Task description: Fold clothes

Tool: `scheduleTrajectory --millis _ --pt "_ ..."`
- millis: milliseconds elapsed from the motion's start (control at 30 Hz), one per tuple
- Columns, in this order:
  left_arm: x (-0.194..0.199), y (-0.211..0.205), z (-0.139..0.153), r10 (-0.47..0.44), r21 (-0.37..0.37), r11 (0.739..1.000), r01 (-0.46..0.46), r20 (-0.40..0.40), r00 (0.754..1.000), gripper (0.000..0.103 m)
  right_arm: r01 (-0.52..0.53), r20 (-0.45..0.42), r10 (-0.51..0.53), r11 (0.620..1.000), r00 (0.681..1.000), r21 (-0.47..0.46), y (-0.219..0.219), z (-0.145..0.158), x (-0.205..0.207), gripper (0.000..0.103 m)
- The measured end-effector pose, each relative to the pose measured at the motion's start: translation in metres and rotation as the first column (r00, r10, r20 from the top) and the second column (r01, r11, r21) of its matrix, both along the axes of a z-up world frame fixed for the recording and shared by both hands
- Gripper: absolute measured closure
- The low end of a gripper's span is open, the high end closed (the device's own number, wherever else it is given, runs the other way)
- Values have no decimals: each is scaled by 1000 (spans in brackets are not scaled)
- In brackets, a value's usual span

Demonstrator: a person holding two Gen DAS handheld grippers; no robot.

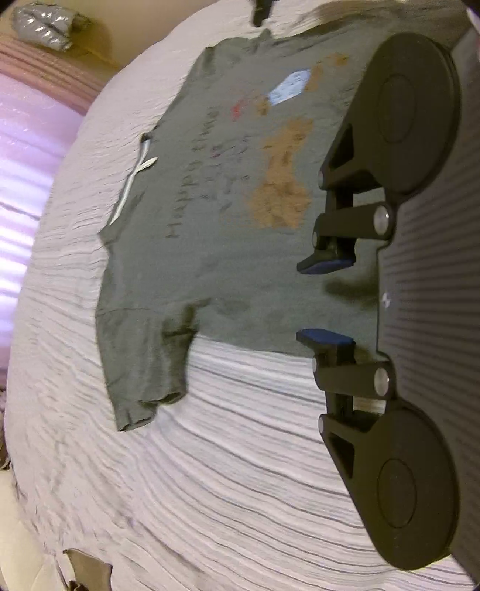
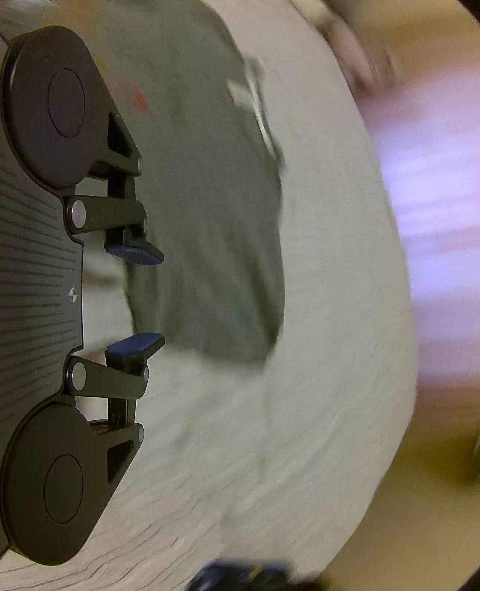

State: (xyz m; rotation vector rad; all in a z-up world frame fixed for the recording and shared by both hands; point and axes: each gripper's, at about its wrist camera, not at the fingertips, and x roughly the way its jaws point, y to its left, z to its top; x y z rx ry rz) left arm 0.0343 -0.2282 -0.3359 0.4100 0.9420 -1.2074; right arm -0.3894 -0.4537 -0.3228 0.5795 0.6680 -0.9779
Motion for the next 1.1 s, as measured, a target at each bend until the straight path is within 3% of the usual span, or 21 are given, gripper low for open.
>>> scheduleTrajectory --millis 67,133,300,433,533,700,867,1000,1100 --pt "0 -4 -4 5 0 1000 -5 3 1000 76 -117 -23 118 993 993 32 25 -1 17 57" --pt "-3 -2 -7 -6 22 1000 5 17 1000 76 -170 -72 174 983 982 63 49 -11 23 57" --pt "-26 54 -12 -52 107 993 48 38 998 76 -176 -215 199 977 956 123 134 -27 -8 57" --pt "-47 120 -9 20 195 981 -20 0 1000 76 -152 -299 213 965 930 215 202 -22 -37 57" --pt "-61 155 -3 48 308 950 -43 -8 999 75 -97 -301 187 952 935 290 238 -7 -61 57" --pt "-78 180 21 96 479 874 -84 0 995 77 -7 -376 194 896 906 444 254 8 -79 57" --pt "-95 167 98 121 382 918 -106 -16 993 73 84 -307 63 892 950 443 237 61 -87 57" --pt "-117 146 160 92 255 962 -93 17 996 62 69 -210 17 916 978 395 229 115 -70 57" --pt "-131 141 195 85 180 980 -89 31 996 59 60 -135 -13 932 991 357 223 154 -57 57"
